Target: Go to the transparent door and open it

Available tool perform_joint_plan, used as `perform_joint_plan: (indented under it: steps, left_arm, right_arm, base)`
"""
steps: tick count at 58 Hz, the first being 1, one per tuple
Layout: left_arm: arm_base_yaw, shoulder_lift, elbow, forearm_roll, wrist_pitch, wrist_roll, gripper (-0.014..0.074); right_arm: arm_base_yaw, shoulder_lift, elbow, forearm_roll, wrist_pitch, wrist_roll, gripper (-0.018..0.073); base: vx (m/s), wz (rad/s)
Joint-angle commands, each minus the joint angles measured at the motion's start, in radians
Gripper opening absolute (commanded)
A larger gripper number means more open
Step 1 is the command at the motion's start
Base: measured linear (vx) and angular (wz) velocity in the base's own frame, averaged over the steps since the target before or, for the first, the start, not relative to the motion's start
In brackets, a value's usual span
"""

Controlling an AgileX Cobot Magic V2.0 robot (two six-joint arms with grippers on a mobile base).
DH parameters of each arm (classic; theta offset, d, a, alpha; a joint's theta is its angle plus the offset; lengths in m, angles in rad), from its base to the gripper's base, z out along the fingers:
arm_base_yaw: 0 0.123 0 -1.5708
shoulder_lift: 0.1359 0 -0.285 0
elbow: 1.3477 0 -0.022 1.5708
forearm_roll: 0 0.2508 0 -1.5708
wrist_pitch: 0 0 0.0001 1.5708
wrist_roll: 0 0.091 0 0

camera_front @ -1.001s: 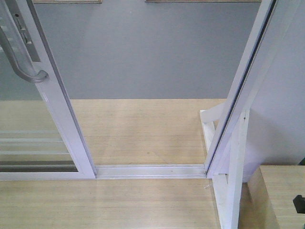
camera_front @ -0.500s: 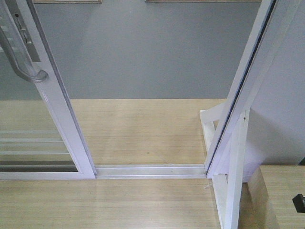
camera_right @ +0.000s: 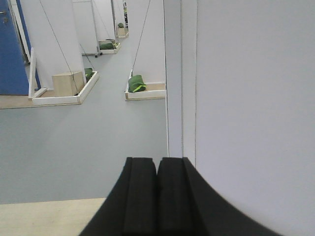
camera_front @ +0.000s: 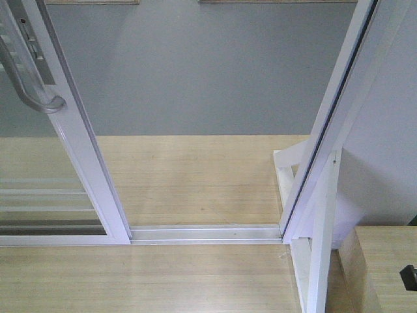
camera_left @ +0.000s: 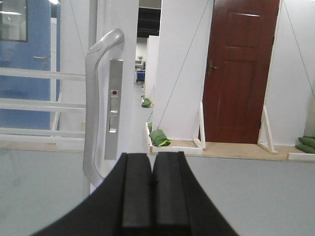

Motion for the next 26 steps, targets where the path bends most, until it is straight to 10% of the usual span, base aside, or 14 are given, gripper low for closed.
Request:
perform_joint_plan:
  steps: [1,26]
  left_arm:
    - [-0.005,-0.014,0.031,-0.009,-0.062,-0.007,-0.0003]
    - [-0.005,-0.014,0.031,-0.009,-0.010,-0.007,-0.0003]
  right_arm:
    - [-0.003,-0.014,0.014,0.000,-0.089,-0.009,-0.0005]
    - [-0.003,-0.014,0.014,0.000,-0.089,-0.009,-0.0005]
  base:
    - [0.00,0.00]
    - [0.00,0.00]
